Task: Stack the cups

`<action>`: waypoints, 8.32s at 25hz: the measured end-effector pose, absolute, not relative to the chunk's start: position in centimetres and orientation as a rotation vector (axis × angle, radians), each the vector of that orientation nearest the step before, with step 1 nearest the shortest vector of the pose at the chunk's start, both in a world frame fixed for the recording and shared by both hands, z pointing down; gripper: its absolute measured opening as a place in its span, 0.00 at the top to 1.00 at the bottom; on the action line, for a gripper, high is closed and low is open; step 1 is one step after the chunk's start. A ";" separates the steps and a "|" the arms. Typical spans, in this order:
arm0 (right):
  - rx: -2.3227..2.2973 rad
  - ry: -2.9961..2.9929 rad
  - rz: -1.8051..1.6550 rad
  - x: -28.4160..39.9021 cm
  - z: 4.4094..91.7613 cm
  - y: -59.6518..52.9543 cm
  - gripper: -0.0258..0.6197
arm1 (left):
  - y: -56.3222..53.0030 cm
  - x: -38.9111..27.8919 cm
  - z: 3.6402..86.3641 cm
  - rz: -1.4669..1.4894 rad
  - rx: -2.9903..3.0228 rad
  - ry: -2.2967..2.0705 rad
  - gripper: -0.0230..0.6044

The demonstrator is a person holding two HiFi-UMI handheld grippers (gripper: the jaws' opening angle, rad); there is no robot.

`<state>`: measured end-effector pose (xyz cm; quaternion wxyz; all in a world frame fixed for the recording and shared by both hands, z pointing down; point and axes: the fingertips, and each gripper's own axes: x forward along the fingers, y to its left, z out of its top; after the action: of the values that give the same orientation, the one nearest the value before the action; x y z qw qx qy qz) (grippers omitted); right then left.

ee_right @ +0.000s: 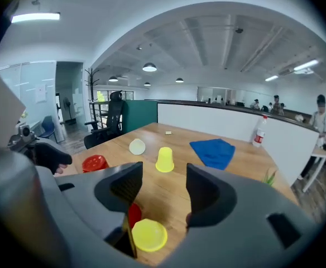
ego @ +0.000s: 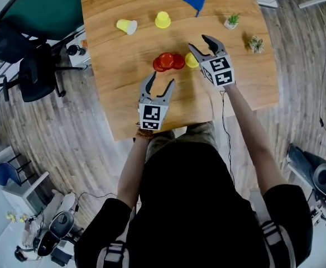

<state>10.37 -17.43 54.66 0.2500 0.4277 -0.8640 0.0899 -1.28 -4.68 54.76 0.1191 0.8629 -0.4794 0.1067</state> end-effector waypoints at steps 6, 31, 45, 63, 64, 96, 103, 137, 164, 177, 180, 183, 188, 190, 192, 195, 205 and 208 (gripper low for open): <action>1.033 -2.345 0.162 7.2 55.7 -23.0 0.55 | -2.7 -0.7 54.6 0.324 2.515 -1.357 0.52; 0.798 -2.165 0.221 -0.7 65.3 -31.5 0.56 | -0.7 -2.4 53.7 0.273 2.439 -1.422 0.52; 0.884 -2.151 0.214 0.2 62.6 -31.8 0.66 | -0.8 -3.5 53.1 0.286 2.461 -1.421 0.52; 0.953 -2.237 0.213 9.0 53.9 -17.3 0.67 | -1.8 -0.6 52.3 0.243 2.553 -1.314 0.52; 0.950 -2.235 0.218 9.1 54.1 -16.5 0.67 | -1.9 -0.6 52.3 0.245 2.558 -1.311 0.52; 1.050 -2.193 0.219 11.6 55.6 -9.6 0.48 | -7.2 -8.1 53.2 0.206 2.452 -1.532 0.52; 1.166 -2.106 0.334 16.2 56.6 -6.0 0.48 | -13.1 -14.3 56.4 0.314 2.251 -1.747 0.52; 1.230 -2.048 0.451 19.8 58.2 -2.6 0.52 | -25.7 -20.7 64.3 0.445 1.916 -1.825 0.91; 1.112 -2.213 0.323 8.9 58.0 -9.5 0.53 | -10.2 -14.1 49.4 0.290 2.357 -1.803 0.91; 1.150 -2.335 0.370 10.7 53.7 -8.5 0.52 | -9.0 -7.9 45.3 0.138 2.663 -1.555 0.91; 0.962 -2.558 0.461 9.2 49.8 -7.1 0.52 | -7.6 -5.1 43.4 0.008 2.795 -1.323 0.91; 0.708 -2.736 0.534 7.5 46.7 -5.5 0.51 | -5.9 -2.9 42.8 0.015 2.922 -1.133 0.91; 0.508 -2.818 0.857 6.2 45.4 -4.8 0.42 | -3.5 -0.4 44.6 0.268 3.131 -0.957 0.91; 0.482 -2.795 0.954 5.5 46.1 -4.8 0.39 | -2.6 0.0 45.0 0.312 3.158 -0.922 0.91; 0.457 -2.795 1.027 5.2 46.3 -4.5 0.39 | -1.9 0.1 45.4 0.334 3.172 -0.897 0.91; 0.437 -2.800 1.157 5.1 46.3 -4.3 0.39 | -0.9 0.3 46.0 0.326 3.174 -0.875 0.91; 0.459 -2.752 1.090 5.0 47.4 -4.9 0.53 | -1.5 0.6 47.3 0.311 3.161 -0.883 0.91; 0.497 -2.746 1.033 5.1 47.4 -5.2 0.54 | -2.7 -0.8 46.9 0.252 3.092 -0.954 0.91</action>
<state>5.14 -5.16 47.44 0.0827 0.1666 -0.9197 0.3459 -0.82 -2.68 46.87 -0.0521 0.9514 -0.2935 0.0776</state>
